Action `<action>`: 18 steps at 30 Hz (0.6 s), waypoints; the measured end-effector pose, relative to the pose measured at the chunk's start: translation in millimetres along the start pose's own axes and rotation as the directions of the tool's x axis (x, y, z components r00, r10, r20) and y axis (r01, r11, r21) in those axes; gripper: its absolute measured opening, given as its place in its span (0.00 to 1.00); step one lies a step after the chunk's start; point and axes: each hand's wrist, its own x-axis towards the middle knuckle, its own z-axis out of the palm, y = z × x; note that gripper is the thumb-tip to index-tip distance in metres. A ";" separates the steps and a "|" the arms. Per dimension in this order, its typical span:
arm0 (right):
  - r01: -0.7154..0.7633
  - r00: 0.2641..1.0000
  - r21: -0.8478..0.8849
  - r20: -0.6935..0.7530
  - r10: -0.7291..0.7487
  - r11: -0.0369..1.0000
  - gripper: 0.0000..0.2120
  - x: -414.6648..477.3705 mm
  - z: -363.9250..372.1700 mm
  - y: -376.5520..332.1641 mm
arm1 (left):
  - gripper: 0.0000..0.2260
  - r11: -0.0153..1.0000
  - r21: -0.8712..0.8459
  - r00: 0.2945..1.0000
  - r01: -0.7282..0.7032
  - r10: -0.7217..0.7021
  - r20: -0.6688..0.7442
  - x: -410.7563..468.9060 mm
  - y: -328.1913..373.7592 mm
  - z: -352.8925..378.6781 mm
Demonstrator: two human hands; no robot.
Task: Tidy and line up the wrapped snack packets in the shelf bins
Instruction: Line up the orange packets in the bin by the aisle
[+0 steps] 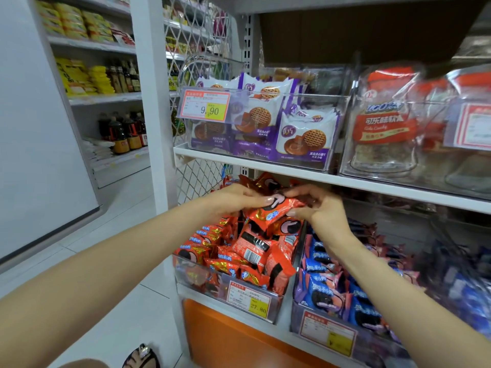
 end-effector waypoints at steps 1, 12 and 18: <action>0.000 0.999 0.010 0.033 0.000 1.000 0.21 -1.5 2.8 -1.1 | 0.16 1.000 0.009 1.000 -0.015 0.015 0.022 -0.3 -2.2 -2.0; 0.028 0.993 -0.645 0.103 0.050 0.764 0.18 -5.3 -11.1 21.4 | 0.18 0.445 0.895 0.979 0.015 0.174 -0.103 19.0 -23.9 -71.2; 0.025 0.992 -0.680 0.109 0.068 0.733 0.17 -2.5 -11.3 26.1 | 0.16 0.272 0.962 0.974 -0.016 0.221 -0.046 44.5 -58.2 -62.7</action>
